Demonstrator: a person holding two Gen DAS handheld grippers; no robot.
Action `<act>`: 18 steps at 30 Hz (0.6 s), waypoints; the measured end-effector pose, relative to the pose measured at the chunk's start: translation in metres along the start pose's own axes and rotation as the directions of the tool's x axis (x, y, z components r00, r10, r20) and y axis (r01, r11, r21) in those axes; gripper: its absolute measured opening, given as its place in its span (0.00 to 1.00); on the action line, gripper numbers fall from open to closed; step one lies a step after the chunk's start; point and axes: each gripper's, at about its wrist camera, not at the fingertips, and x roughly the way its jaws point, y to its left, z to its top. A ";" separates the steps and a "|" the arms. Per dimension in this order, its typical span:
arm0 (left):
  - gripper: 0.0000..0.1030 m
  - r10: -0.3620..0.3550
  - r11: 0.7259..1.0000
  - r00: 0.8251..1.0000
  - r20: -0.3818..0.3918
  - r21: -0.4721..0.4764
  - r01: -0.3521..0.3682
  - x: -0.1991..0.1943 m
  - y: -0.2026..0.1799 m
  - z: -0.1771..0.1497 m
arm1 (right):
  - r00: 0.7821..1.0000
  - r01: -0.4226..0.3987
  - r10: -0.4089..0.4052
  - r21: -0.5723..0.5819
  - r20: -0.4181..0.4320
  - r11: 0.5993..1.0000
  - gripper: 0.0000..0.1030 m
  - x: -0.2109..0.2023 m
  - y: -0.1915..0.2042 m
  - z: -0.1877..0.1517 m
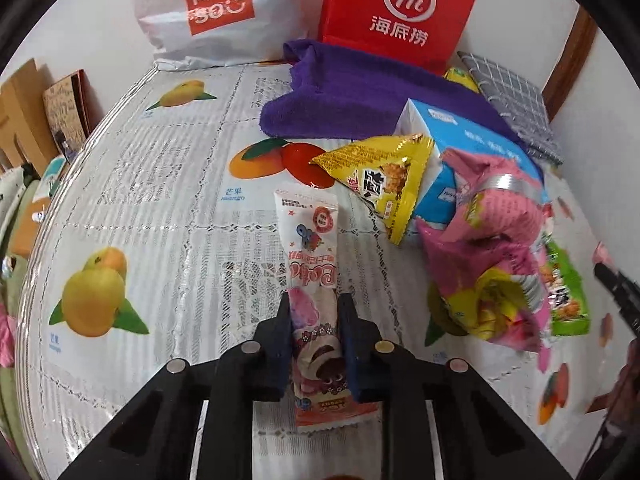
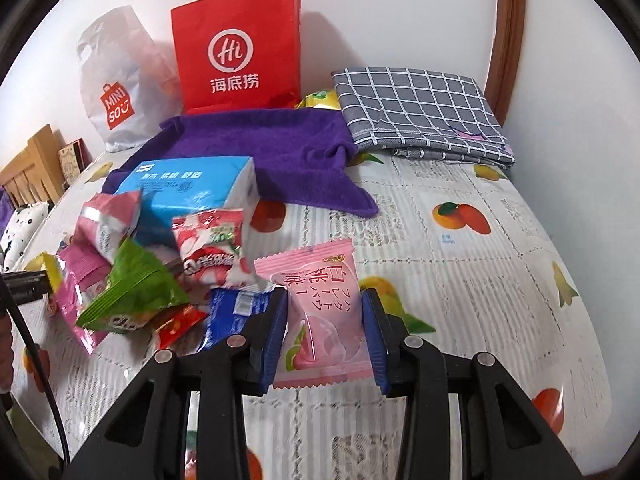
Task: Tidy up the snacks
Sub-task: 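Carry the white packet with the left gripper while the right carries the pink candy to the purple towel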
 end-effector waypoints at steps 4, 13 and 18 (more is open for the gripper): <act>0.18 0.019 1.000 1.000 0.019 0.013 -0.019 -0.016 -0.001 0.004 | 1.000 -0.003 0.003 0.000 -0.005 1.000 0.36 -0.007 0.006 0.001; 0.18 -0.061 0.998 0.996 0.067 0.010 0.061 -0.051 -0.008 0.026 | 1.000 -0.012 0.012 0.006 0.007 1.000 0.36 -0.024 0.018 0.025; 0.18 -0.118 0.993 0.989 0.090 0.040 0.115 -0.064 -0.024 0.046 | 1.000 -0.012 0.011 0.013 0.027 1.000 0.36 -0.032 0.024 0.046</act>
